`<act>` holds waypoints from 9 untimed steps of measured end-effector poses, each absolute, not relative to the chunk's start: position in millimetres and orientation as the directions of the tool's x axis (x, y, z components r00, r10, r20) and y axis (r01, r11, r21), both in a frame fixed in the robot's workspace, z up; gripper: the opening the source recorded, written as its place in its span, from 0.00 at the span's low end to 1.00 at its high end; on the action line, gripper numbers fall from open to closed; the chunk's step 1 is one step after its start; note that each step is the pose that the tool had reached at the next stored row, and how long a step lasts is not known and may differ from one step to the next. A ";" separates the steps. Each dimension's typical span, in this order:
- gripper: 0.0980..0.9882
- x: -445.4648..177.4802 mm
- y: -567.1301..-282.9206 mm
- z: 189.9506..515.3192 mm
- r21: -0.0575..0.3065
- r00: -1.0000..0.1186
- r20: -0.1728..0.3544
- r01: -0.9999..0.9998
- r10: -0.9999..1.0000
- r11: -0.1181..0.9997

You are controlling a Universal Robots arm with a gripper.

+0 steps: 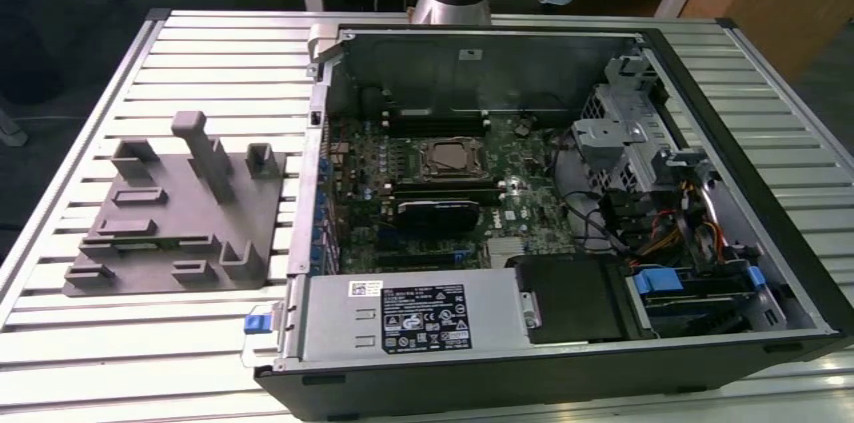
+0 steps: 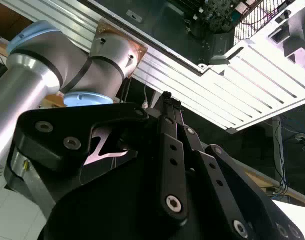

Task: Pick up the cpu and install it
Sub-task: 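Install the second cpu locking lever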

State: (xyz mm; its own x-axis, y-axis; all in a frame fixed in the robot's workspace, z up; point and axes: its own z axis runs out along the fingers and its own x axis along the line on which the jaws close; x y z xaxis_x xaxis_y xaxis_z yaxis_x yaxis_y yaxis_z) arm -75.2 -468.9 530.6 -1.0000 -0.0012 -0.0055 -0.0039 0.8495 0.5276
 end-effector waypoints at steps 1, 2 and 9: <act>0.01 -75.2 -468.8 528.8 0.528 -1.000 -0.005 -0.004 -0.001 0.850; 0.01 -75.2 -468.8 526.8 0.528 -1.000 -0.006 -0.004 -0.001 0.850; 0.01 -75.2 -468.9 515.4 0.527 -1.000 -0.006 -0.004 -0.001 0.850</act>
State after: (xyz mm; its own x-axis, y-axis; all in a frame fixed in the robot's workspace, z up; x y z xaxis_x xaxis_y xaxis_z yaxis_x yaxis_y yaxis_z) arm -75.2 -468.9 515.4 -1.0000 -0.0012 -0.0055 -0.0040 0.8500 0.5268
